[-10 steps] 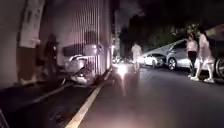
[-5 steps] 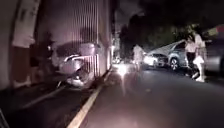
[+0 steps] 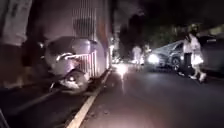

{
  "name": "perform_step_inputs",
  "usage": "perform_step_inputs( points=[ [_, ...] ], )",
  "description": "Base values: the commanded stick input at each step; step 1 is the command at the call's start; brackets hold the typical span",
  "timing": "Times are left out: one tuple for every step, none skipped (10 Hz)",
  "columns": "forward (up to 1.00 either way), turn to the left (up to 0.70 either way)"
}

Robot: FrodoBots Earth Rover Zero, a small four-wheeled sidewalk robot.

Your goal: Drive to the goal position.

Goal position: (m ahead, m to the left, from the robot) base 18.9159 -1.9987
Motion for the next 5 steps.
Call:
perform_step_inputs(
  points=[
    [0.45, 0.00],
    [0.45, 0.00],
    [0.45, 0.00],
    [0.45, 0.00],
    [0.45, 0.00]
  ],
)
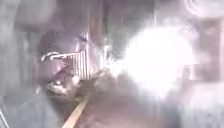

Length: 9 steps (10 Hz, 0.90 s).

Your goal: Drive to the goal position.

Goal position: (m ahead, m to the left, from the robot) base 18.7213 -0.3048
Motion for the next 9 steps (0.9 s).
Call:
perform_step_inputs(
  points=[
    [0.45, 0.00],
    [0.45, 0.00],
    [0.68, 0.00],
    [0.70, 0.00],
    [0.70, 0.00],
    [0.70, 0.00],
    [0.70, 0.00],
    [0.70, 0.00],
    [0.70, 0.00]
  ],
)
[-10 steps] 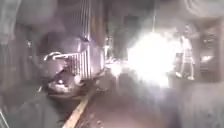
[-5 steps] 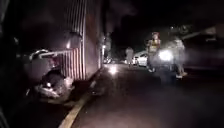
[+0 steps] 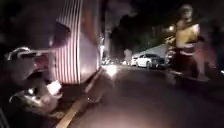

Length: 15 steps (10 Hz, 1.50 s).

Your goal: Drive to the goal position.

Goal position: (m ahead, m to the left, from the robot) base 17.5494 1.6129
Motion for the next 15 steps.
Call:
perform_step_inputs(
  points=[
    [0.70, 0.00],
    [0.70, 0.00],
    [0.70, 0.00],
    [0.70, 0.00],
    [0.70, 0.00],
    [0.70, 0.00],
    [0.70, 0.00],
    [0.70, 0.00],
    [0.70, 0.00],
    [0.70, 0.00],
    [0.70, 0.00],
    [0.70, 0.00],
    [0.70, 0.00],
    [0.70, 0.00],
    [0.70, 0.00]
  ],
)
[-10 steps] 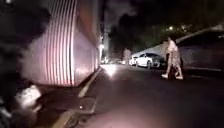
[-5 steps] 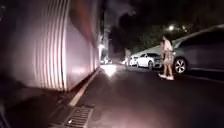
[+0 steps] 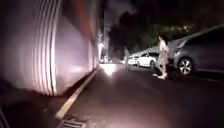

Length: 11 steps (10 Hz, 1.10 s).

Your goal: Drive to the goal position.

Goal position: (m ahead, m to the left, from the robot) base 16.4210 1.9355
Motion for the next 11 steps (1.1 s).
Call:
perform_step_inputs(
  points=[
    [0.70, 0.00],
    [0.70, 0.00],
    [0.70, 0.01],
    [0.70, 0.14],
    [0.70, 0.14],
    [0.70, 0.02],
    [0.70, 0.00],
    [0.70, 0.00],
    [0.70, 0.00],
    [0.70, 0.00],
    [0.70, 0.00]
  ],
)
